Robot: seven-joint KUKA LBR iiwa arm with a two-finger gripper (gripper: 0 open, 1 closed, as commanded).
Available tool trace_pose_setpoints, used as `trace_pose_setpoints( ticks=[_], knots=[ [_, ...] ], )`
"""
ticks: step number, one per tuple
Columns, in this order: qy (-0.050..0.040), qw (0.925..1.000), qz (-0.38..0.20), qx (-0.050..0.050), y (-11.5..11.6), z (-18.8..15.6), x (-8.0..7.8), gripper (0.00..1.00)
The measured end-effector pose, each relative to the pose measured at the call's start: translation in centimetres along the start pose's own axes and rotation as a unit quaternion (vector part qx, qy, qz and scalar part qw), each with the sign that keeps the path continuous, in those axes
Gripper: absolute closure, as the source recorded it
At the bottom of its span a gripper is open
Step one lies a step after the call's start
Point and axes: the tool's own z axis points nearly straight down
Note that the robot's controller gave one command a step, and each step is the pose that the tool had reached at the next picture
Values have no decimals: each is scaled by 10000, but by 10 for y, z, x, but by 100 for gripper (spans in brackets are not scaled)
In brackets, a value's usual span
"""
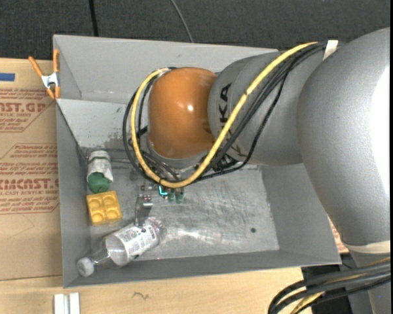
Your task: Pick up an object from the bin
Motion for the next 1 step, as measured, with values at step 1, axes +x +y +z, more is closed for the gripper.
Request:
trace_pose_setpoints(
  ticks=[1],
  knots=[
    [-34,10000,7,-6,-1,-4,-2,0]
  ],
)
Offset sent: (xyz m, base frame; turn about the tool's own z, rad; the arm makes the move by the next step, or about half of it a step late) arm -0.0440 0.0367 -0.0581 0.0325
